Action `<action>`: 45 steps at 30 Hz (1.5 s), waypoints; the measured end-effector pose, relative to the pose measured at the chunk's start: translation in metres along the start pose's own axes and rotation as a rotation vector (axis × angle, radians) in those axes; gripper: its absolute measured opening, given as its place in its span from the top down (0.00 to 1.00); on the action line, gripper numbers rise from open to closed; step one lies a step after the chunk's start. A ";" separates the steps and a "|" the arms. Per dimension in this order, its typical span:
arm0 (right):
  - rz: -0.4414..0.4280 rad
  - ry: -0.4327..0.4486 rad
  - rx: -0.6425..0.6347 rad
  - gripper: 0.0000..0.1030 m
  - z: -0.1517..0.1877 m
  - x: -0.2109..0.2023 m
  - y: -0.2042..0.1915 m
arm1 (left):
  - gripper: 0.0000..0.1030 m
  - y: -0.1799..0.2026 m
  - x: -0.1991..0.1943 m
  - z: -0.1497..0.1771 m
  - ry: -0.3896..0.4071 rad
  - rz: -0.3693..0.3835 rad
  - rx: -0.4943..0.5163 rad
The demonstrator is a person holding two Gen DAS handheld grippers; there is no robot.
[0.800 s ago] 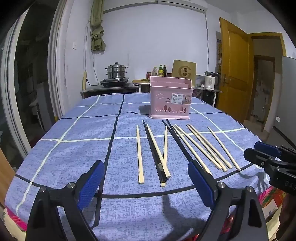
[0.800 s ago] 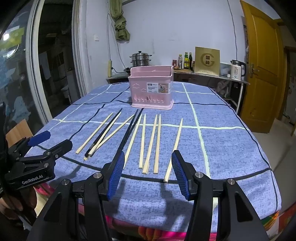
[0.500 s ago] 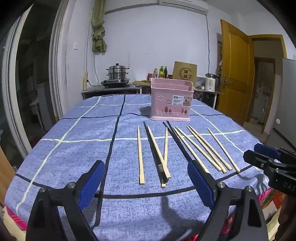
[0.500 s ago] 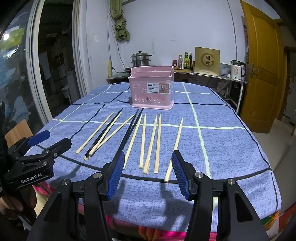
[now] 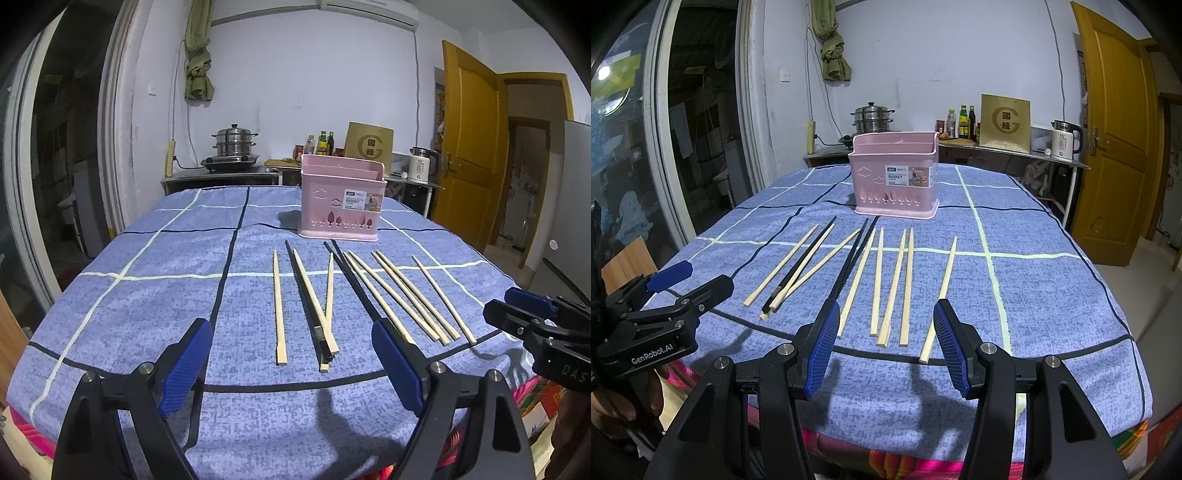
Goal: Organize utensils
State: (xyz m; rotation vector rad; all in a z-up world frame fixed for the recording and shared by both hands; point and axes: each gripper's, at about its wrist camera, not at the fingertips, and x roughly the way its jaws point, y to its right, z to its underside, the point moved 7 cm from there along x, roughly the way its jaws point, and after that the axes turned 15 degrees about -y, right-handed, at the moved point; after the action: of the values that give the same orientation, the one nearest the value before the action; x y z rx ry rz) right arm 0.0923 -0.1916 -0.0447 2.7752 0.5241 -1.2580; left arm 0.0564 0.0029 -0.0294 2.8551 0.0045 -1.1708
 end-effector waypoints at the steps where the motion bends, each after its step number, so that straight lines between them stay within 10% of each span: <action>1: 0.000 0.000 0.000 0.48 0.000 0.000 0.000 | 0.14 0.000 0.001 0.000 -0.004 -0.004 -0.001; 35: -0.017 -0.004 -0.012 0.48 -0.002 0.005 -0.004 | 0.18 0.003 0.013 0.002 -0.061 0.046 -0.019; 45: -0.024 -0.069 -0.008 0.48 -0.021 0.029 0.005 | 0.34 0.002 0.049 -0.025 -0.148 0.017 0.050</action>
State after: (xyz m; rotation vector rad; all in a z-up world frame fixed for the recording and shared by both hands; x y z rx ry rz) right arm 0.1270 -0.1845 -0.0521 2.7156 0.5578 -1.3481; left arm 0.1085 0.0018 -0.0456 2.7970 -0.0559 -1.3950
